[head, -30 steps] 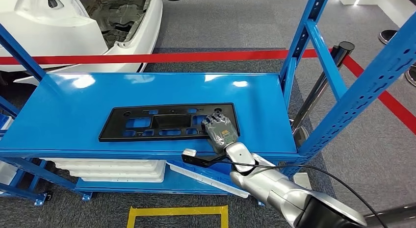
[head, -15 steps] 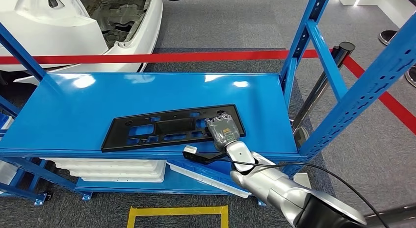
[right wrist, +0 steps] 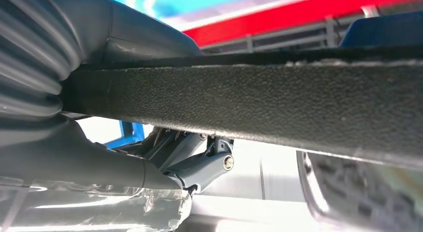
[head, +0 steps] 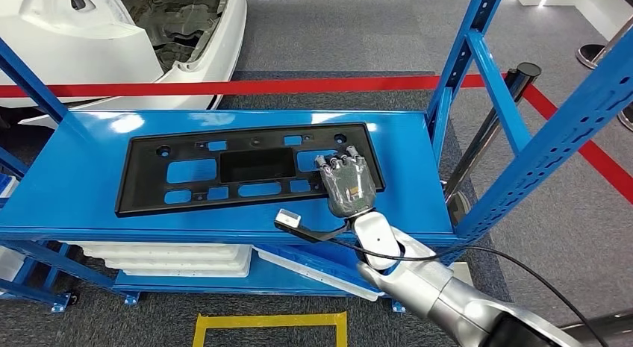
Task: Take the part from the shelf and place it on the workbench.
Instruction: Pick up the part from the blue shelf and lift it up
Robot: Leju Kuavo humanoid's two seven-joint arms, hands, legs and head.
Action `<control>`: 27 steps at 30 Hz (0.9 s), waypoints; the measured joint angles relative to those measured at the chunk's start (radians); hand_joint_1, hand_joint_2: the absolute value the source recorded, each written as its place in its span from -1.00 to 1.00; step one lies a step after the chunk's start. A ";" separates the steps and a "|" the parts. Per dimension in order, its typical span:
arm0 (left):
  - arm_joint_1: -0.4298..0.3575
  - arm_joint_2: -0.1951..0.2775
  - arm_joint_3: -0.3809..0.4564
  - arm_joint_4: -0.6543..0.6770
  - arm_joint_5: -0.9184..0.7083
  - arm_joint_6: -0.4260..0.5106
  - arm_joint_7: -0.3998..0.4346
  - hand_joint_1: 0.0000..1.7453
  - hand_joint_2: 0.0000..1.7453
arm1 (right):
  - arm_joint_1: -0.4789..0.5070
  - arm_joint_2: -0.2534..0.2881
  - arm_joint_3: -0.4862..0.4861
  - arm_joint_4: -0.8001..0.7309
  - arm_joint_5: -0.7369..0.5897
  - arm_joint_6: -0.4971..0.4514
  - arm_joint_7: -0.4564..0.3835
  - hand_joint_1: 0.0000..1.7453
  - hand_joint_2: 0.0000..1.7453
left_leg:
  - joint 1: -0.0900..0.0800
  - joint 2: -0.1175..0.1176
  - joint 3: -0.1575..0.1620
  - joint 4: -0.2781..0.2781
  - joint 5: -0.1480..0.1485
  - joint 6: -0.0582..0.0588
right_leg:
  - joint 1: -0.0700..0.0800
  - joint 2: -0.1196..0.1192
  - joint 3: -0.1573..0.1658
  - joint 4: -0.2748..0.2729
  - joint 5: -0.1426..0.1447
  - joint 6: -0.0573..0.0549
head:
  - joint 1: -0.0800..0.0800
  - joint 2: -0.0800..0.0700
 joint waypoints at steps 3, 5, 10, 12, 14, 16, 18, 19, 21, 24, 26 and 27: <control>0.000 0.000 0.000 0.000 0.000 0.000 -0.003 -1.00 -1.00 | 0.043 -0.014 -0.022 -0.103 0.015 -0.001 0.010 1.00 1.00 | 0.000 0.000 0.000 0.000 0.000 0.000 | 0.000 0.000 0.000 0.000 0.000 0.000 | 0.000 0.000; 0.000 0.000 0.000 0.000 0.000 0.000 -0.005 -1.00 -1.00 | 0.075 -0.023 -0.039 -0.172 0.023 0.002 0.016 1.00 1.00 | 0.000 0.000 0.000 0.000 0.000 0.000 | 0.000 0.000 0.000 -0.001 0.000 0.000 | 0.000 0.000; 0.001 0.000 0.000 0.000 0.003 0.000 -0.011 -1.00 -1.00 | 0.155 -0.034 -0.069 -0.335 0.045 0.019 0.034 1.00 1.00 | 0.000 0.000 0.000 -0.001 0.000 0.000 | 0.000 0.000 0.000 -0.002 0.000 0.000 | 0.000 0.000; 0.003 0.000 0.000 0.000 0.006 0.000 -0.013 -1.00 -1.00 | 0.184 -0.037 -0.075 -0.387 0.053 0.024 0.038 1.00 1.00 | 0.000 0.000 -0.001 -0.001 0.000 0.000 | 0.000 0.000 0.000 -0.002 0.000 0.000 | 0.000 0.000; 0.005 0.000 0.002 0.000 0.009 0.000 -0.017 -1.00 -1.00 | 0.213 -0.038 -0.078 -0.434 0.063 0.025 0.041 1.00 1.00 | 0.000 0.000 -0.001 -0.002 0.000 0.000 | 0.000 0.000 0.000 -0.002 0.000 0.000 | 0.000 0.000; 0.005 -0.001 0.004 0.000 0.011 0.000 -0.023 -1.00 -1.00 | 0.240 -0.039 -0.078 -0.476 0.076 0.027 0.043 1.00 1.00 | 0.000 0.000 -0.001 -0.002 0.000 0.000 | 0.000 0.000 0.000 -0.002 0.000 0.000 | 0.000 0.000; 0.006 -0.001 0.006 0.000 0.012 -0.001 -0.028 -1.00 -1.00 | 0.259 -0.040 -0.078 -0.509 0.087 0.030 0.044 1.00 1.00 | 0.000 0.000 -0.001 -0.002 0.000 0.000 | 0.000 0.000 0.000 -0.003 0.000 0.000 | 0.000 0.000; 0.006 -0.001 0.006 0.000 0.012 -0.001 -0.029 -1.00 -1.00 | 0.266 -0.041 -0.078 -0.523 0.091 0.032 0.045 1.00 1.00 | 0.000 0.000 -0.001 -0.002 0.000 0.000 | 0.000 0.000 0.000 -0.003 0.000 0.000 | 0.000 0.000; 0.006 -0.001 0.007 0.000 0.010 -0.002 -0.029 -1.00 -1.00 | 0.279 -0.043 -0.078 -0.547 0.098 0.038 0.047 1.00 1.00 | 0.000 0.000 -0.001 -0.002 0.000 0.000 | 0.000 0.000 0.000 -0.003 0.000 0.000 | 0.000 0.000; 0.006 -0.001 0.007 0.000 0.008 -0.008 -0.029 -1.00 0.50 | 0.304 -0.045 -0.078 -0.582 0.114 0.055 0.047 1.00 1.00 | 0.000 0.000 -0.001 -0.003 0.000 0.000 | 0.000 0.000 0.000 -0.003 0.000 0.000 | 0.000 0.000; 0.006 -0.001 0.007 0.000 0.007 -0.015 -0.029 -1.00 1.00 | 0.321 -0.046 -0.078 -0.602 0.122 0.068 0.047 1.00 1.00 | 0.000 0.000 -0.001 -0.003 0.000 0.000 | 0.000 0.000 0.000 -0.003 0.000 0.000 | 0.000 0.000; 0.006 -0.001 0.007 0.000 0.007 -0.017 -0.029 -1.00 1.00 | 0.328 -0.047 -0.078 -0.609 0.124 0.073 0.047 1.00 1.00 | 0.000 0.000 -0.001 -0.003 0.000 0.000 | 0.000 0.000 0.000 -0.003 0.000 0.000 | 0.000 0.000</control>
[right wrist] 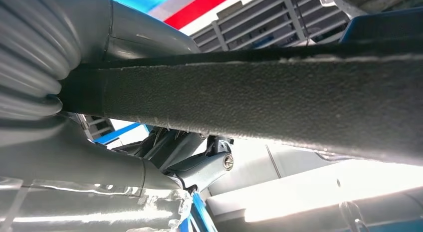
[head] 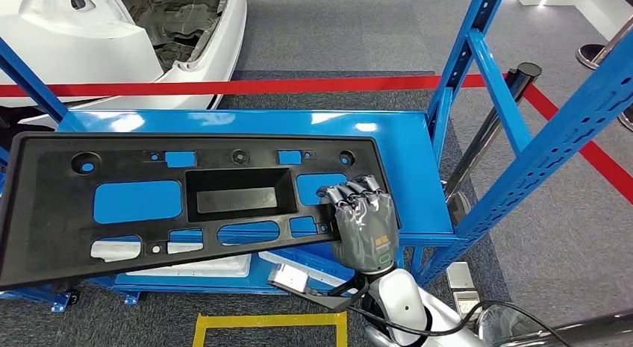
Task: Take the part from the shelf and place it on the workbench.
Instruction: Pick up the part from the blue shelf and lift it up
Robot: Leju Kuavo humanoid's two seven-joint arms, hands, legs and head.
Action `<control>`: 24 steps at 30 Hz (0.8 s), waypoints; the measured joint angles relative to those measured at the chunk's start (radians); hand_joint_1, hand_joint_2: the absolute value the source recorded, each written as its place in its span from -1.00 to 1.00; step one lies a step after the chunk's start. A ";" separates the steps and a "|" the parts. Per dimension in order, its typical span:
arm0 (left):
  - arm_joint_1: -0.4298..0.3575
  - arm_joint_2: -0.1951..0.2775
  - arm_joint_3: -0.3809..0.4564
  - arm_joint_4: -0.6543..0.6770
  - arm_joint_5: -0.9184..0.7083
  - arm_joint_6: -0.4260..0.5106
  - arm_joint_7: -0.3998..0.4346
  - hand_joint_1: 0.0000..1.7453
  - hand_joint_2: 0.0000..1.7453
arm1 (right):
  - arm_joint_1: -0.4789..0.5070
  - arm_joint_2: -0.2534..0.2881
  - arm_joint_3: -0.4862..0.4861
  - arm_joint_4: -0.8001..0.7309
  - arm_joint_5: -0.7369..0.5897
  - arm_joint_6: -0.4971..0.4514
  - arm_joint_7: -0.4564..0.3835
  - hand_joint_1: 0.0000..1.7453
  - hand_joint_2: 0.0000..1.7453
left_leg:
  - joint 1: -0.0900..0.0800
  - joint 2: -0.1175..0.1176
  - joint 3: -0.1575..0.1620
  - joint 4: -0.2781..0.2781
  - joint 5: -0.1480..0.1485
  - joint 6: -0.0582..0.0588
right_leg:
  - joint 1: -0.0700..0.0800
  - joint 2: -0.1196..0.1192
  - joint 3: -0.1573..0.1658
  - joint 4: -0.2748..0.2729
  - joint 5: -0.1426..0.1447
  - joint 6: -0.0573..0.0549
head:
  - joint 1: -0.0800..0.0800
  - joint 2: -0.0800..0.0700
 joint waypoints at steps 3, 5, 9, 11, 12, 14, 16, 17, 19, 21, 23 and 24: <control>0.000 0.000 0.000 0.000 0.000 -0.003 0.000 -1.00 1.00 | 0.012 -0.003 -0.002 -0.016 0.001 0.007 0.000 1.00 1.00 | 0.000 0.000 0.000 0.000 0.000 0.000 | 0.000 0.000 0.000 0.000 0.000 0.000 | 0.000 0.000; -0.001 0.000 0.000 0.000 -0.001 -0.003 0.000 -1.00 1.00 | 0.015 -0.004 -0.003 -0.023 0.002 0.010 0.000 1.00 1.00 | 0.000 0.000 0.000 0.000 0.000 0.000 | 0.000 0.000 0.000 0.000 0.000 0.000 | 0.000 0.000; -0.001 0.000 0.000 0.000 -0.006 -0.006 -0.003 -1.00 1.00 | 0.017 -0.007 -0.003 -0.030 0.000 0.027 0.001 1.00 1.00 | 0.000 0.000 0.000 0.000 0.000 0.000 | 0.000 0.000 0.000 0.000 0.000 0.000 | 0.000 0.000; -0.001 0.000 0.000 0.000 -0.008 -0.008 -0.003 -1.00 1.00 | 0.018 -0.008 -0.004 -0.032 -0.004 0.037 0.001 1.00 1.00 | 0.000 0.000 0.000 0.000 0.000 0.000 | 0.000 0.000 0.000 0.000 0.000 0.000 | 0.000 0.000; -0.001 0.000 0.000 0.000 -0.008 -0.009 -0.003 -1.00 1.00 | 0.018 -0.009 -0.004 -0.033 -0.006 0.042 0.001 1.00 1.00 | 0.000 0.000 0.000 0.000 0.000 0.000 | 0.000 0.000 0.000 0.000 0.000 0.000 | 0.000 0.000; -0.001 0.000 0.000 0.000 -0.006 -0.006 -0.003 -1.00 1.00 | 0.019 -0.010 -0.004 -0.037 -0.009 0.052 0.003 1.00 1.00 | 0.000 0.000 0.000 0.000 0.000 0.000 | 0.000 0.000 0.000 0.000 0.000 0.000 | 0.000 0.000; 0.000 -0.001 0.001 0.000 0.003 0.006 0.000 -1.00 1.00 | 0.020 -0.011 -0.004 -0.040 -0.014 0.064 0.005 1.00 1.00 | 0.000 0.000 0.000 0.000 0.000 0.000 | 0.000 0.000 0.000 0.000 0.000 0.000 | 0.000 0.000; 0.000 -0.001 0.002 0.000 0.009 0.015 0.003 -1.00 1.00 | 0.020 -0.012 -0.004 -0.041 -0.017 0.071 0.006 1.00 1.00 | 0.000 0.000 0.000 0.000 0.000 0.000 | 0.000 0.000 0.000 0.000 0.000 0.000 | 0.000 0.000; 0.001 -0.002 0.005 0.000 0.018 0.031 0.008 -1.00 1.00 | 0.021 -0.013 -0.004 -0.042 -0.023 0.080 0.010 1.00 1.00 | 0.000 0.000 0.000 0.000 0.000 0.000 | 0.000 0.000 0.000 0.000 0.000 0.000 | 0.000 0.000; 0.004 -0.004 0.009 0.000 0.025 0.040 0.011 -1.00 1.00 | 0.022 -0.014 -0.004 -0.042 -0.028 0.085 0.013 1.00 1.00 | 0.000 0.000 0.000 0.000 0.000 0.000 | 0.000 0.000 0.000 0.000 0.000 0.000 | 0.000 0.000; 0.006 -0.006 0.014 0.000 0.030 0.049 0.012 -1.00 1.00 | 0.023 -0.014 -0.004 -0.043 -0.033 0.087 0.015 1.00 1.00 | 0.000 0.000 0.000 0.000 0.000 0.000 | 0.000 0.000 0.000 -0.001 0.000 0.000 | 0.000 0.000; 0.007 -0.006 0.016 0.000 0.031 0.056 0.012 -1.00 1.00 | 0.024 -0.014 -0.004 -0.043 -0.036 0.088 0.015 1.00 1.00 | -0.001 0.000 0.000 0.001 0.000 0.001 | -0.001 0.000 0.000 -0.001 0.001 0.001 | 0.000 0.000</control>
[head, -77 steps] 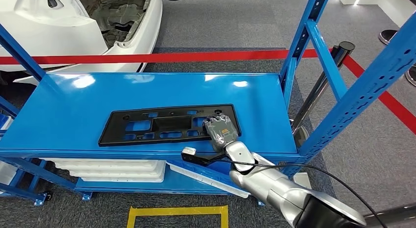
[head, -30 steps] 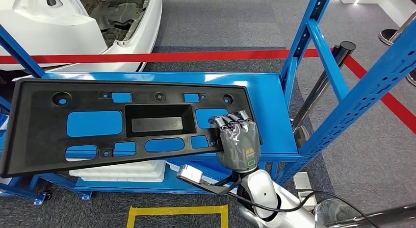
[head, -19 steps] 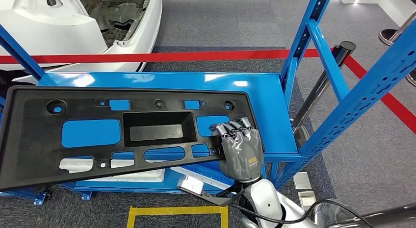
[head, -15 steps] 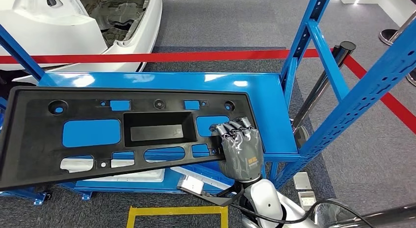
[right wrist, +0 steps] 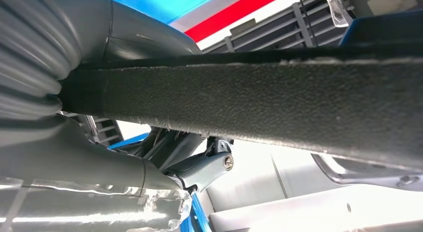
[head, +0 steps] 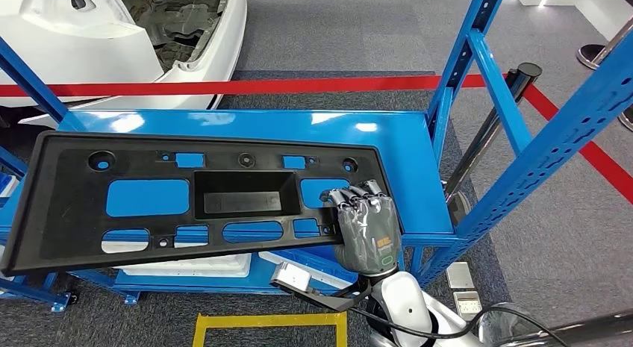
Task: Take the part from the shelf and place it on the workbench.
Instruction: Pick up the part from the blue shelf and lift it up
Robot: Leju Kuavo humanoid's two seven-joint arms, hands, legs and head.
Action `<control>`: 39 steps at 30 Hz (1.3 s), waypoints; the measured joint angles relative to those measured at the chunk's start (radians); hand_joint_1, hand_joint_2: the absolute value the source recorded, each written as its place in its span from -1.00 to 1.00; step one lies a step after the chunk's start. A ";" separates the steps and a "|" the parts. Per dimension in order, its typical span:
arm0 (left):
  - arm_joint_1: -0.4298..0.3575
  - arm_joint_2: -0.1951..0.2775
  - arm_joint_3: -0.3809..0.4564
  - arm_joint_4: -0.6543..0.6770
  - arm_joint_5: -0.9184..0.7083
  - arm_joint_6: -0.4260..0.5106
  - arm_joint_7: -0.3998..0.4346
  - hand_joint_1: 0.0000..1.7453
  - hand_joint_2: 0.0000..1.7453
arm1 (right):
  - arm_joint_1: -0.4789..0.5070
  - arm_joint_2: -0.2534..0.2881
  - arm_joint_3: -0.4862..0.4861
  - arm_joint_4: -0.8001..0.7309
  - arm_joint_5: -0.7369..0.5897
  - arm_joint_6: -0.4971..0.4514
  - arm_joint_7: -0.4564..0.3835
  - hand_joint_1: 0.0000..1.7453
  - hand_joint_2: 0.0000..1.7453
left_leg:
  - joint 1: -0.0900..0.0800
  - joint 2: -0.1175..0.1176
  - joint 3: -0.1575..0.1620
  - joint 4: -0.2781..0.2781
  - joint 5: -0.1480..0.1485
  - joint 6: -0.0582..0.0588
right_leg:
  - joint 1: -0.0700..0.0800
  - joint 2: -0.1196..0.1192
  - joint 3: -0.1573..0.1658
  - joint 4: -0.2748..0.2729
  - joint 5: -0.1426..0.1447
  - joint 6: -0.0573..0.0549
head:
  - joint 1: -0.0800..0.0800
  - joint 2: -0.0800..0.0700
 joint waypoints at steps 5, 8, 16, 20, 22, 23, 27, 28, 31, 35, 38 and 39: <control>0.004 -0.002 0.007 0.000 0.004 0.029 0.004 -1.00 1.00 | 0.003 0.000 0.000 0.000 -0.014 0.007 0.002 1.00 1.00 | -0.003 0.000 -0.001 0.004 -0.002 0.004 | -0.003 0.000 0.000 -0.001 0.002 0.004 | -0.001 0.000; 0.007 -0.003 0.009 0.000 0.009 0.034 0.004 -1.00 1.00 | 0.004 0.000 0.000 0.000 -0.022 0.007 -0.001 1.00 1.00 | -0.006 0.000 -0.003 0.007 -0.003 0.009 | -0.006 0.000 0.001 -0.002 0.004 0.009 | -0.002 0.000; 0.011 -0.013 0.010 0.000 0.014 0.037 0.007 -1.00 1.00 | 0.006 0.000 0.000 -0.002 -0.031 0.009 -0.011 1.00 1.00 | 0.011 0.009 -0.003 -0.023 0.030 0.033 | -0.013 -0.002 -0.090 0.239 -0.141 0.038 | 0.021 0.000; 0.012 -0.014 0.010 0.000 0.012 0.032 0.009 -1.00 1.00 | 0.007 -0.001 0.000 -0.002 -0.032 0.012 -0.012 1.00 1.00 | 0.023 0.008 -0.015 0.000 0.021 0.018 | -0.028 -0.003 -0.018 0.117 -0.054 0.055 | 0.035 0.000; 0.011 -0.014 0.010 0.000 0.011 0.031 0.009 -1.00 1.00 | 0.008 -0.001 0.000 -0.003 -0.032 0.012 -0.013 1.00 1.00 | 0.023 0.006 -0.024 0.016 0.016 0.002 | -0.027 0.000 0.023 0.030 -0.027 0.054 | 0.043 0.000; 0.011 -0.014 0.010 0.000 0.011 0.031 0.009 -1.00 1.00 | 0.008 -0.001 0.000 -0.003 -0.032 0.012 -0.013 1.00 1.00 | 0.022 0.005 -0.029 0.021 0.016 -0.005 | -0.024 0.001 0.025 0.021 -0.030 0.049 | 0.042 0.000; 0.011 -0.014 0.010 0.000 0.011 0.031 0.009 -1.00 1.00 | 0.007 -0.002 0.000 -0.003 -0.032 0.013 -0.013 1.00 1.00 | 0.026 0.004 -0.045 0.049 -0.007 -0.027 | -0.023 0.000 0.006 0.016 -0.016 0.015 | 0.022 0.000; 0.011 -0.014 0.010 0.000 0.011 0.031 0.009 -1.00 1.00 | 0.007 -0.002 0.000 -0.003 -0.032 0.013 -0.013 1.00 1.00 | 0.027 0.005 -0.060 0.085 -0.039 -0.030 | -0.023 -0.002 -0.001 0.013 -0.010 0.006 | 0.014 0.000; 0.010 -0.014 0.011 0.000 0.010 0.031 0.009 -1.00 1.00 | 0.007 -0.002 0.000 -0.003 -0.032 0.013 -0.013 1.00 1.00 | 0.026 0.006 -0.116 0.253 -0.146 -0.033 | -0.016 -0.008 -0.026 0.014 0.007 -0.009 | -0.009 0.000; 0.009 -0.014 0.011 0.000 0.010 0.028 0.010 -1.00 1.00 | 0.008 -0.001 0.000 -0.003 -0.032 0.013 -0.013 1.00 1.00 | 0.016 0.006 -0.015 0.154 -0.088 -0.014 | -0.007 -0.010 -0.058 0.015 0.035 -0.009 | -0.017 0.000; 0.007 -0.014 0.011 0.000 0.009 0.028 0.011 -1.00 1.00 | 0.007 -0.001 0.000 -0.003 -0.032 0.016 -0.014 1.00 1.00 | 0.003 0.007 0.072 -0.003 -0.053 -0.002 | -0.005 -0.012 -0.067 0.013 0.057 0.005 | -0.019 0.000; 0.007 -0.014 0.012 0.000 0.009 0.028 0.012 -1.00 1.00 | 0.007 -0.001 0.000 -0.003 -0.033 0.019 -0.014 1.00 1.00 | 0.000 0.008 0.071 -0.012 -0.049 -0.001 | -0.006 -0.013 -0.067 0.010 0.066 0.013 | -0.019 0.000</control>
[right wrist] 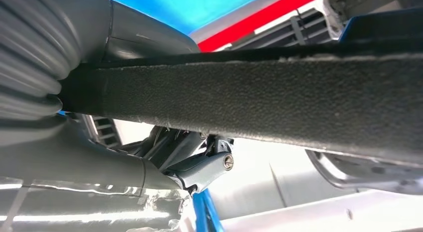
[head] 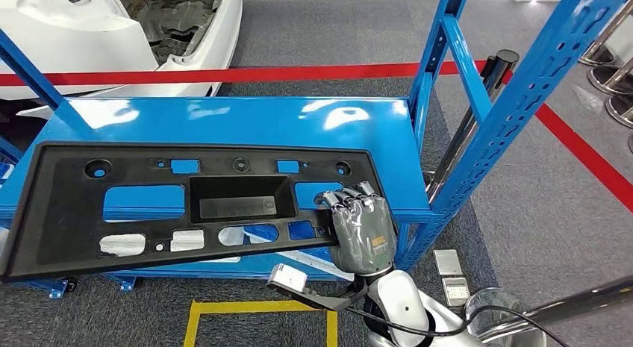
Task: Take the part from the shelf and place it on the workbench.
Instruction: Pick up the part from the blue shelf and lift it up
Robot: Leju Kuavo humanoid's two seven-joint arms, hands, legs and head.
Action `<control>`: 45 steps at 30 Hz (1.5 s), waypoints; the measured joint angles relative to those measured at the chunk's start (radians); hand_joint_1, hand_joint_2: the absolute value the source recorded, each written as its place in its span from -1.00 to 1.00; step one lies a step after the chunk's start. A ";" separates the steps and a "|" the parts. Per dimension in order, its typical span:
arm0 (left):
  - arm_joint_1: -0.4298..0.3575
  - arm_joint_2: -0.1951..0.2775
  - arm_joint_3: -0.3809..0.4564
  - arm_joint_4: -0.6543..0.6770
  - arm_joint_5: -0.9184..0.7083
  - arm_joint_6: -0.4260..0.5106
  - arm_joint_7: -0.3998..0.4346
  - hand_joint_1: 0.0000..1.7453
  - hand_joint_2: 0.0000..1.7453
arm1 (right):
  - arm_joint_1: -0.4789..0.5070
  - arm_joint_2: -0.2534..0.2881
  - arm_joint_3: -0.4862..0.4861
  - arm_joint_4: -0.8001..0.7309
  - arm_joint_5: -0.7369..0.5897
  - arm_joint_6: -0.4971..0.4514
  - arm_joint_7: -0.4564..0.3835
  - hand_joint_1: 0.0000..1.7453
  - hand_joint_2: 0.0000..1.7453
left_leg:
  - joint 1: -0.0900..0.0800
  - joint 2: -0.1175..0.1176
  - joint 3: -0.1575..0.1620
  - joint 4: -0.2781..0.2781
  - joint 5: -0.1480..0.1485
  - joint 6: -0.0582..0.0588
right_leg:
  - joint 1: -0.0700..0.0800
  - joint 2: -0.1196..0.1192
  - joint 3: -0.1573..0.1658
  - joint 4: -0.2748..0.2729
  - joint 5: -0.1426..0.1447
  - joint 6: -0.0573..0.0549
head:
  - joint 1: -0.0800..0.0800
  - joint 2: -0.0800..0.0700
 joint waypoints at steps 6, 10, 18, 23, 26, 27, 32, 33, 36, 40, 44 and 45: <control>0.001 -0.002 0.002 0.000 0.003 0.000 0.003 -1.00 1.00 | -0.001 0.000 0.000 0.000 -0.010 0.013 -0.002 1.00 1.00 | 0.007 0.011 -0.068 -0.016 0.069 0.034 | -0.005 0.005 -0.046 0.138 -0.150 0.028 | 0.011 0.000; 0.002 -0.002 0.002 0.000 0.004 0.000 0.005 -1.00 1.00 | -0.002 0.000 0.000 0.000 -0.014 0.021 -0.002 1.00 1.00 | 0.007 0.013 -0.131 -0.003 0.107 0.031 | -0.006 0.005 -0.010 0.249 -0.161 0.035 | 0.031 0.000; 0.002 -0.003 0.003 0.000 0.006 0.000 0.009 -1.00 1.00 | -0.008 0.001 0.001 0.000 -0.023 0.029 -0.001 1.00 1.00 | 0.006 0.009 -0.192 0.046 0.134 -0.012 | -0.003 0.004 0.172 -0.043 -0.135 -0.002 | 0.045 0.000; -0.001 -0.003 0.005 0.000 0.007 0.000 0.010 -1.00 1.00 | -0.009 0.001 0.002 0.000 -0.024 0.032 -0.001 1.00 1.00 | 0.011 0.007 -0.249 0.283 -0.043 -0.033 | -0.004 -0.005 0.106 -0.034 -0.087 -0.024 | 0.013 0.000; -0.001 -0.003 0.005 0.000 0.007 0.000 0.010 -1.00 1.00 | -0.009 0.001 0.003 0.000 -0.023 0.033 -0.001 1.00 1.00 | 0.011 0.007 -0.173 0.249 0.017 -0.031 | -0.004 -0.006 0.060 -0.019 -0.063 -0.019 | 0.003 0.000; -0.001 -0.003 0.006 0.000 0.007 0.000 0.010 -1.00 1.00 | -0.009 0.001 0.003 0.000 -0.023 0.033 -0.001 1.00 1.00 | 0.011 0.006 -0.124 0.181 0.030 -0.027 | -0.003 -0.006 0.047 -0.014 -0.055 -0.015 | 0.001 0.000; -0.002 -0.004 0.006 0.000 0.007 0.000 0.010 -1.00 1.00 | -0.011 0.001 0.003 0.000 -0.024 0.035 0.000 1.00 1.00 | 0.002 0.005 -0.036 0.008 0.024 0.006 | -0.001 -0.007 0.023 -0.007 -0.019 0.015 | -0.002 0.000; -0.002 -0.004 0.006 0.000 0.007 0.000 0.010 -1.00 1.00 | -0.011 0.001 0.003 0.000 -0.024 0.035 0.000 1.00 1.00 | 0.004 0.008 -0.046 0.006 0.034 0.015 | -0.002 -0.006 0.018 -0.002 -0.027 0.021 | -0.003 0.000; -0.002 -0.005 0.006 0.000 0.007 0.000 0.009 -1.00 1.00 | -0.010 0.001 0.002 0.000 -0.026 0.039 0.001 1.00 1.00 | 0.006 0.015 -0.089 0.003 0.071 0.037 | -0.004 0.000 -0.018 0.106 -0.150 0.030 | 0.005 0.000; -0.002 -0.005 0.006 0.000 0.007 0.000 0.005 -1.00 1.00 | -0.008 0.001 0.003 0.000 -0.027 0.045 0.003 1.00 1.00 | 0.000 0.016 -0.157 0.016 0.114 0.041 | -0.004 0.001 -0.010 0.266 -0.205 0.031 | 0.023 0.000; -0.003 -0.006 0.006 0.000 0.006 0.000 0.003 -1.00 1.00 | -0.009 0.001 0.002 0.000 -0.026 0.047 0.005 1.00 1.00 | -0.003 0.015 -0.208 0.039 0.149 0.029 | 0.002 0.002 0.179 0.024 -0.153 0.013 | 0.038 0.000; -0.003 -0.007 0.006 0.000 0.006 0.000 0.002 -1.00 1.00 | -0.009 0.001 0.002 0.000 -0.026 0.048 0.006 1.00 1.00 | -0.002 0.014 -0.212 0.041 0.158 0.024 | 0.005 0.003 0.207 -0.024 -0.164 0.008 | 0.041 0.000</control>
